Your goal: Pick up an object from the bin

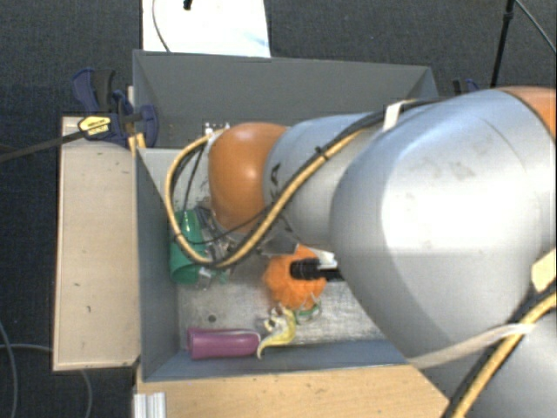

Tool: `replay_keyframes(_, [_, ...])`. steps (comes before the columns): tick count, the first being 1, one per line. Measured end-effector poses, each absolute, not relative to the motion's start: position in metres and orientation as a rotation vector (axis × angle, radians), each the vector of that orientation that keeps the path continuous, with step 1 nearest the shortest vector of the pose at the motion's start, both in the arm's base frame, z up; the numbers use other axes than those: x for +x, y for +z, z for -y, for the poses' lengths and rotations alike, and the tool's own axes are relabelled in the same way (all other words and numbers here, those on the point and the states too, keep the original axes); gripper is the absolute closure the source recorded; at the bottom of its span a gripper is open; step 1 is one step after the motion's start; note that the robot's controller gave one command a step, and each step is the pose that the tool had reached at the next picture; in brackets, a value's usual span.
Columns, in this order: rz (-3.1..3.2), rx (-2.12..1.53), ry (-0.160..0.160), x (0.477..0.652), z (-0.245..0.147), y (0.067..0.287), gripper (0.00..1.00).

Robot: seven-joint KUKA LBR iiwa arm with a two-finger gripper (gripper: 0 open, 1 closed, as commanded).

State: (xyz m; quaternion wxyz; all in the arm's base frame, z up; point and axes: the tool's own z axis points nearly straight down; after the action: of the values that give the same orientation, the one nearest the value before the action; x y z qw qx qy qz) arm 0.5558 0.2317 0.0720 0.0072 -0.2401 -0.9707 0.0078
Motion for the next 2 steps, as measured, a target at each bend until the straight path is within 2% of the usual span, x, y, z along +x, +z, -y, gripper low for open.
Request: replay_keyframes(2, [3.034, -0.758, 0.024, 0.5557, -0.2317, 0.0720, 1.00])
